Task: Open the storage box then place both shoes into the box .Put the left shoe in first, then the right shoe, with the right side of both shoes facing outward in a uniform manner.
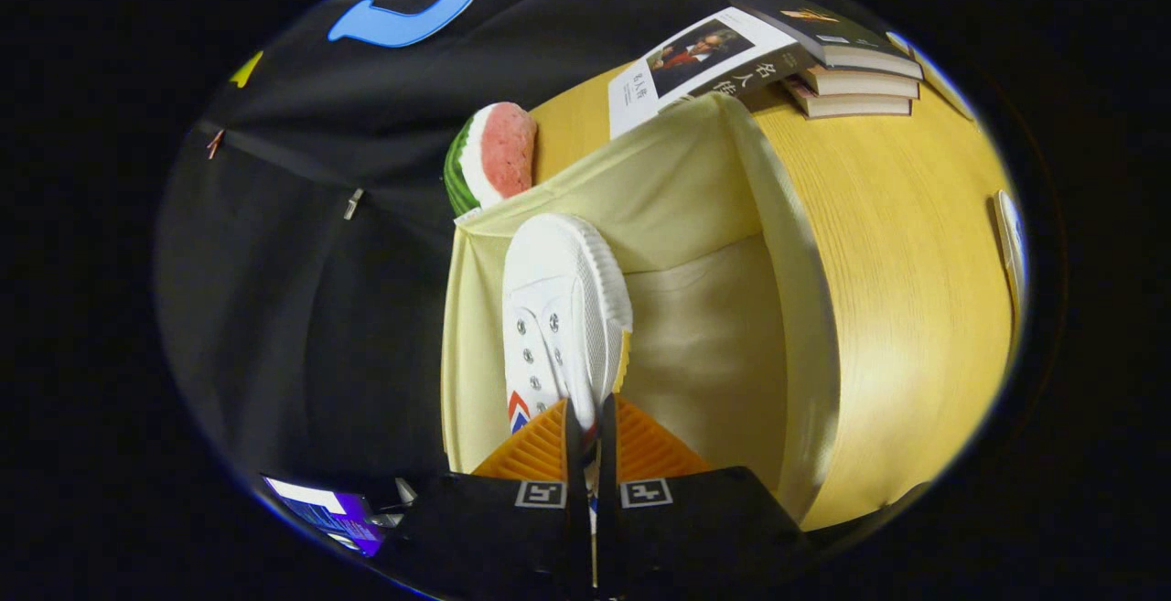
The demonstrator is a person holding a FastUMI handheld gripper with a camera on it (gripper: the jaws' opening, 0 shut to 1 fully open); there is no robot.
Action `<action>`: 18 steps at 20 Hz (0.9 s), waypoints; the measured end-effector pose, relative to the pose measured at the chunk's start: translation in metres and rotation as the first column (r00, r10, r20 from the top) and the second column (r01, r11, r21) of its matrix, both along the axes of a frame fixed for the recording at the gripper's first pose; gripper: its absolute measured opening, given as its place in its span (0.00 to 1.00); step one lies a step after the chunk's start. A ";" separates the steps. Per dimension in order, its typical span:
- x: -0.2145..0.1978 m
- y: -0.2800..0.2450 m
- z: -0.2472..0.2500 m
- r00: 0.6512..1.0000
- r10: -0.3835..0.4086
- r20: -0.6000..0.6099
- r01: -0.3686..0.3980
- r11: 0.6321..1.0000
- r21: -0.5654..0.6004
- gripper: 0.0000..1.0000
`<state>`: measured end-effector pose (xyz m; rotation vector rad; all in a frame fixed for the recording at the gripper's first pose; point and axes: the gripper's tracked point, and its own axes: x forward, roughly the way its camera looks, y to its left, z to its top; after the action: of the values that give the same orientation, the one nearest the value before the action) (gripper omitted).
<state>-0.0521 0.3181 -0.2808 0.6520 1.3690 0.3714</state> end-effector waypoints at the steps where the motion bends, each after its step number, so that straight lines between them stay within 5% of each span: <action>1: 0.002 0.001 -0.003 1.000 -0.015 -0.013 0.015 1.000 0.009 0.07; 6: -0.007 0.005 -0.026 0.998 0.033 -0.051 -0.036 0.998 -0.049 0.08; 9: 0.006 0.028 0.018 1.000 0.017 0.014 -0.018 0.996 0.090 0.58; 11: 0.013 0.024 0.039 0.992 0.066 0.108 -0.074 0.995 0.070 0.96; 14: 0.021 0.000 0.071 0.954 0.142 0.264 -0.150 0.989 0.009 0.99; 18: 0.033 -0.053 0.101 0.921 0.124 0.369 -0.122 0.992 -0.030 0.99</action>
<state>-0.0196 0.2650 -0.1800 0.4618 1.0496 0.5616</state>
